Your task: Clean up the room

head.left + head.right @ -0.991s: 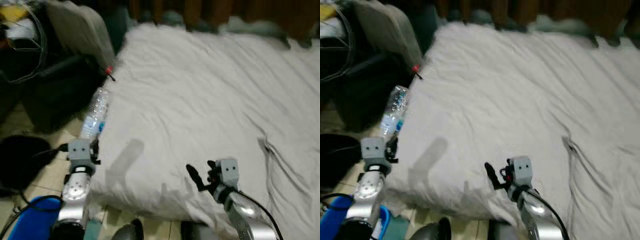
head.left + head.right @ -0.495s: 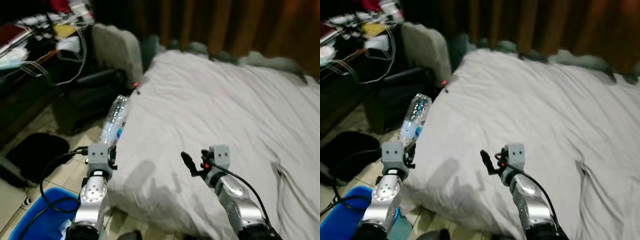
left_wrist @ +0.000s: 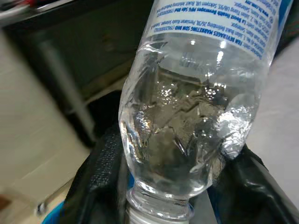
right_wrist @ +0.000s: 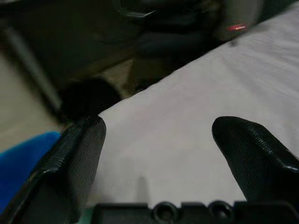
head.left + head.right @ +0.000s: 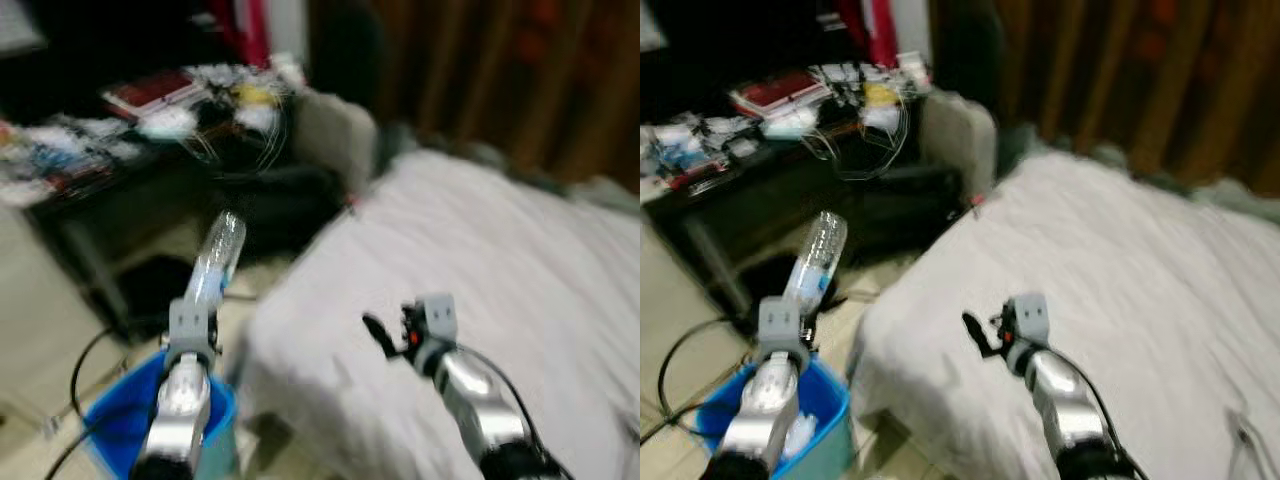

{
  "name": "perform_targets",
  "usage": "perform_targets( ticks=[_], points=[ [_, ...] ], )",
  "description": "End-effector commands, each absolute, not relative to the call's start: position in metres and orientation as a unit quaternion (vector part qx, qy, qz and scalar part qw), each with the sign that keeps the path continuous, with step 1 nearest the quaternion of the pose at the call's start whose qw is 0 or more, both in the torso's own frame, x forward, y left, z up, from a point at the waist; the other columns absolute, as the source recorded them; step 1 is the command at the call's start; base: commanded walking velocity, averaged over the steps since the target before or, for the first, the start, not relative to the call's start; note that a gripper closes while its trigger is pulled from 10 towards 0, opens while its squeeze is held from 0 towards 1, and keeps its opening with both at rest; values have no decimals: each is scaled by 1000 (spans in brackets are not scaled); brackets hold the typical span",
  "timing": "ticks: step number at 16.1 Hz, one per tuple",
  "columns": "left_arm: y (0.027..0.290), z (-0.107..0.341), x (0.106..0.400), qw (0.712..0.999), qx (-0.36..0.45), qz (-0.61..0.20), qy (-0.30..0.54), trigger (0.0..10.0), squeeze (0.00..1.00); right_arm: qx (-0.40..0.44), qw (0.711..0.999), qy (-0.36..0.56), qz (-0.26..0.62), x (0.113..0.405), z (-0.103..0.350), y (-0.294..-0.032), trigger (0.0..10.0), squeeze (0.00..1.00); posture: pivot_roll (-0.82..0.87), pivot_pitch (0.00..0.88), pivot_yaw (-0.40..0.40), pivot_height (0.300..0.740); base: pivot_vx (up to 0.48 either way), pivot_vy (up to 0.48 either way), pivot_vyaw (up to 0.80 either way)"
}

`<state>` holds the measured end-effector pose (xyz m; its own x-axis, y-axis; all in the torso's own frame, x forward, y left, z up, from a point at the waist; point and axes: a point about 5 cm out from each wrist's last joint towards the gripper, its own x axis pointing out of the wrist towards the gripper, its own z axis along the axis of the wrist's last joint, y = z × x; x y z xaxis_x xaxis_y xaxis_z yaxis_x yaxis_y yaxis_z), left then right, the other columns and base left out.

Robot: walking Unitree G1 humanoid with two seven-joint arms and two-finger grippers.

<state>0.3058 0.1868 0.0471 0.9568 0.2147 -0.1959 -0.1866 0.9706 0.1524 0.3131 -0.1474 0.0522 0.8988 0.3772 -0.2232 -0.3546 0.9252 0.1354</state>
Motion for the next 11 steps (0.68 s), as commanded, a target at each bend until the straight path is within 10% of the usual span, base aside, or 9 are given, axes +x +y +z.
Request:
perform_targets(
  ticks=[1,11],
  points=[
    [183,49,306,988,67,96,105,10000,0,42,972,123,195,312,50,-146,10000,0,143,0,-15,740,0,0,519],
    [216,35,303,975,50,145,164,10000,0,11,967,117,225,306,39,-138,10000,0,133,0,-25,740,0,0,398]
  ],
)
